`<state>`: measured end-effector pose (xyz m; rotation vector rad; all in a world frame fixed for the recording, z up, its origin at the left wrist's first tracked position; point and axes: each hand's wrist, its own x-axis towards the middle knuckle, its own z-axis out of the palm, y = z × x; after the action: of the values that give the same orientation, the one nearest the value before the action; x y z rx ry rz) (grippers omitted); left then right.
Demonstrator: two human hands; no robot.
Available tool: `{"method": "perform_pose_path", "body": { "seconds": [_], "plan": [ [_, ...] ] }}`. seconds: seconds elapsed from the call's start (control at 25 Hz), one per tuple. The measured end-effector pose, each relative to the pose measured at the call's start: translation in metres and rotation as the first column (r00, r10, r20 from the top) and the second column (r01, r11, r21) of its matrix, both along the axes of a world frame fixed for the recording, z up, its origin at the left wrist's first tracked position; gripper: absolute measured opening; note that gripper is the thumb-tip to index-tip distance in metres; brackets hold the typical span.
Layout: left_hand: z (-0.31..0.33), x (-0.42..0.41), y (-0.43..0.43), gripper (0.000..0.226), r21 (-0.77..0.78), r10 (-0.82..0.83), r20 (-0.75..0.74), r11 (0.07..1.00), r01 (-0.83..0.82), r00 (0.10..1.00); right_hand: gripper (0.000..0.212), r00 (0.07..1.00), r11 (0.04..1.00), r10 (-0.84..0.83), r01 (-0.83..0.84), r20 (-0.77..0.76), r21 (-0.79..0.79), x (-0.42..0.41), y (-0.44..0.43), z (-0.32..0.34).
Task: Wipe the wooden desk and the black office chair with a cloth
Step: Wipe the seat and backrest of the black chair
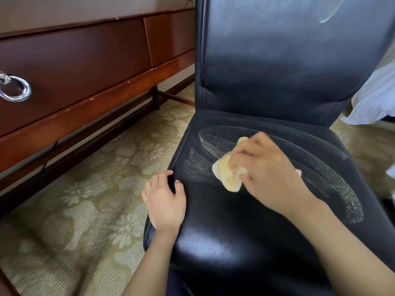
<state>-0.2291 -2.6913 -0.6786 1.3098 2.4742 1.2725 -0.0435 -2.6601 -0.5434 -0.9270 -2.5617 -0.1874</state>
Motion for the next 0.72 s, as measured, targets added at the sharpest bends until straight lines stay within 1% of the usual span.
{"method": "perform_pose_path", "body": {
  "seconds": [0.04,0.08,0.12,0.2,0.24,0.32,0.36,0.4,0.44,0.48,0.56,0.6,0.68,0.72],
  "plan": [
    [0.000,0.000,0.000,0.026,0.003,0.000,0.000,1.000,0.000,1.000,0.029,0.992,0.999,0.038,-0.038,0.119,0.000,-0.004,-0.010,0.006],
    [0.001,0.000,-0.001,0.026,0.009,0.000,0.000,1.000,0.000,1.000,0.028,0.973,1.000,0.030,-0.030,0.228,-0.002,-0.007,-0.018,0.007],
    [0.001,0.000,0.000,0.026,0.012,-0.001,0.001,1.000,0.001,1.000,0.026,0.953,1.000,-0.002,0.007,0.304,-0.014,-0.007,-0.024,0.008],
    [0.001,0.001,0.000,0.026,0.013,0.000,0.002,1.000,0.000,1.000,0.028,0.918,0.988,0.020,0.042,0.397,-0.146,0.004,-0.027,0.012],
    [0.001,0.001,0.000,0.026,0.014,-0.001,0.001,1.000,0.001,1.000,0.025,0.899,0.982,0.001,0.082,0.438,-0.169,0.014,-0.026,0.017],
    [0.001,0.001,0.000,0.026,0.021,-0.005,-0.003,1.000,0.005,1.000,0.016,0.871,0.971,-0.123,0.204,0.476,-0.122,0.033,-0.021,0.027],
    [0.002,0.001,0.000,0.026,0.022,-0.005,-0.004,1.000,0.005,1.000,0.015,0.855,0.967,-0.158,0.236,0.494,-0.098,0.037,-0.018,0.028],
    [0.002,0.001,0.000,0.027,0.021,-0.003,-0.004,1.000,0.003,1.000,0.017,0.845,0.971,-0.160,0.229,0.511,-0.075,0.036,-0.014,0.025],
    [0.001,0.001,0.000,0.027,0.019,0.001,-0.001,1.000,-0.001,1.000,0.019,0.839,0.976,-0.141,0.206,0.525,-0.067,0.027,-0.012,0.023],
    [0.001,0.001,-0.001,0.027,0.017,0.003,0.002,1.000,-0.003,1.000,0.018,0.844,0.978,-0.099,0.179,0.527,-0.103,0.017,-0.010,0.016],
    [0.002,0.002,-0.002,0.027,0.017,0.003,0.006,1.000,-0.003,1.000,0.008,0.887,0.974,-0.011,0.114,0.461,-0.195,-0.005,-0.005,-0.002],
    [0.003,0.002,-0.002,0.027,0.018,0.000,0.005,1.000,0.000,1.000,0.017,0.914,0.970,0.008,0.091,0.406,-0.224,-0.012,-0.003,-0.015],
    [0.003,0.002,-0.002,0.027,0.019,-0.006,0.003,1.000,0.006,1.000,0.048,0.952,0.944,0.026,0.077,0.305,-0.320,-0.015,-0.002,-0.035],
    [0.004,0.002,-0.002,0.027,0.019,-0.008,0.005,1.000,0.008,1.000,0.059,0.964,0.932,0.021,0.077,0.264,-0.354,-0.012,-0.003,-0.041]
  ]
}}
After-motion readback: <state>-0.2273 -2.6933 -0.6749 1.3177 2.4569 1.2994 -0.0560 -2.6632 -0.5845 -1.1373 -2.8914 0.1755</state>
